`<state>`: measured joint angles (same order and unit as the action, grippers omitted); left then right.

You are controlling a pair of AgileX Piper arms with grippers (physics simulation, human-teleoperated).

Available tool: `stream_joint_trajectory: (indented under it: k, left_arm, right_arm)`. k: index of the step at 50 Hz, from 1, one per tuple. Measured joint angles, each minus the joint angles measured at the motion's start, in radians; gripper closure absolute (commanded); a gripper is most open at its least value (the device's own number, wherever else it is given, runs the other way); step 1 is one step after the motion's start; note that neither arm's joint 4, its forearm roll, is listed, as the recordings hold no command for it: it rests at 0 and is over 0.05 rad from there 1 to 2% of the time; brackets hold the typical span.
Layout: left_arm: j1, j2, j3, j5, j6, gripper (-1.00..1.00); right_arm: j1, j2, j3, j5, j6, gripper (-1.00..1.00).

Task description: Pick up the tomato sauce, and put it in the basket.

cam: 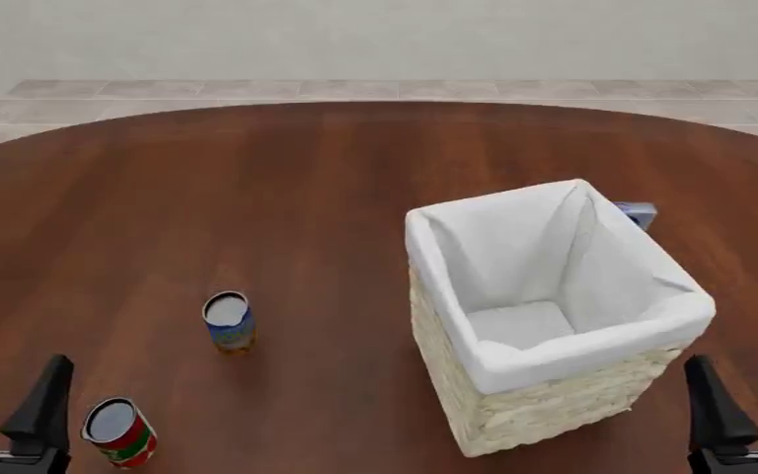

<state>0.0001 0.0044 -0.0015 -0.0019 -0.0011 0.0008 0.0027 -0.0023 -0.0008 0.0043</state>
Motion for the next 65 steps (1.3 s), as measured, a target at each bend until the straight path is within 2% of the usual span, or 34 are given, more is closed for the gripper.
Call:
stream_joint_trajectory:
  k: [20, 31, 42, 48, 56, 65]
  left_arm:
    - [0.003, 0.078, -0.004, -0.045, -0.011, -1.00]
    - [-0.015, 0.186, -0.065, -0.046, -0.003, -1.00]
    - [-0.027, 0.320, -0.169, 0.020, -0.003, -1.00]
    - [-0.016, 0.400, -0.218, 0.059, -0.029, -1.00]
    - [0.006, 0.479, -0.272, 0.114, -0.028, -1.00]
    - [0.019, 0.527, -0.347, 0.238, -0.026, -1.00]
  right_arm:
    - [0.005, 0.000, -0.002, 0.000, -0.013, -1.00]
    - [0.014, -0.002, -0.002, 0.001, -0.021, -1.00]
    - [0.021, -0.002, -0.003, 0.002, -0.025, -1.00]
    - [0.024, -0.002, -0.003, 0.002, -0.026, -1.00]
    - [0.027, -0.002, -0.003, 0.002, -0.027, -1.00]
    - [0.029, -0.002, -0.002, 0.002, -0.026, -1.00]
